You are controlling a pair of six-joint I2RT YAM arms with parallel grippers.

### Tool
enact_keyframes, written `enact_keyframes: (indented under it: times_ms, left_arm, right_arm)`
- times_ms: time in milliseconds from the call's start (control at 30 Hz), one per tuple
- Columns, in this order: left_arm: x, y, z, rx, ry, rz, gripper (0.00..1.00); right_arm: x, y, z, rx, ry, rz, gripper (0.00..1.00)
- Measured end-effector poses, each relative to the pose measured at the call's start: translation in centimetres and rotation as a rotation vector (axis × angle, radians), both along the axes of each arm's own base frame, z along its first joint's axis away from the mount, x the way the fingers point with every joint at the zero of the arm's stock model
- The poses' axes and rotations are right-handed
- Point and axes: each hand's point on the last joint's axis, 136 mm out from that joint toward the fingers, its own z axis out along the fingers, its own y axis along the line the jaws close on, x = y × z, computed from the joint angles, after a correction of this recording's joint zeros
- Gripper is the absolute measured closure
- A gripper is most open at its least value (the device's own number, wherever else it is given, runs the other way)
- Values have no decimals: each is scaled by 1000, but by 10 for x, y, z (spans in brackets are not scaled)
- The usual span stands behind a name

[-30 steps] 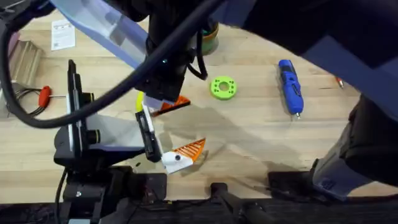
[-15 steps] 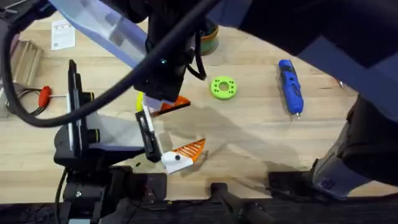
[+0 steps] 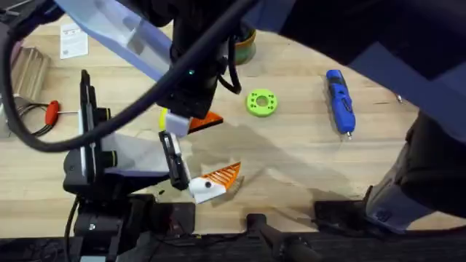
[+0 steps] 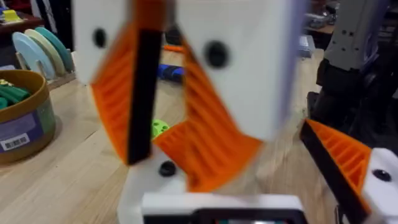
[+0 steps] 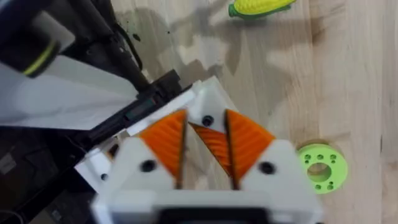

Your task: Pick up the gripper from the table and insert it into the empty holder that is missing its gripper. Then pick up a screw, insert it into the mounting hole, and use the screwdriver to tighten it. Finally, clean up the table by picking up the vegetable and placing it into the bucket.

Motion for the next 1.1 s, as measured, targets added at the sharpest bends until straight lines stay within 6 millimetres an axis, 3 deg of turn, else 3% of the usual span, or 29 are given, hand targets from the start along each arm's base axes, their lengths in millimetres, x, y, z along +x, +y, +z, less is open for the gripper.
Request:
enact_keyframes:
  times_ms: [100, 167, 700, 967, 1100]
  left_arm:
    - [0, 0, 0, -1, 2, 0, 15]
    - [0, 0, 0, 0, 1, 0, 15]
    - [0, 0, 0, 0, -1, -2, 15]
    - [0, 0, 0, 0, -1, -3, 15]
    - [0, 0, 0, 0, -1, -2, 15]
  right_arm:
    - [-1, 1, 0, -1, -2, 7, 238]
    - [-1, -1, 0, -6, -3, 9, 144]
    - [16, -10, 2, -32, -51, -84, 126]
    - [34, -37, 26, 34, -88, -199, 125]
    - [40, -59, 28, 70, -96, -283, 126]
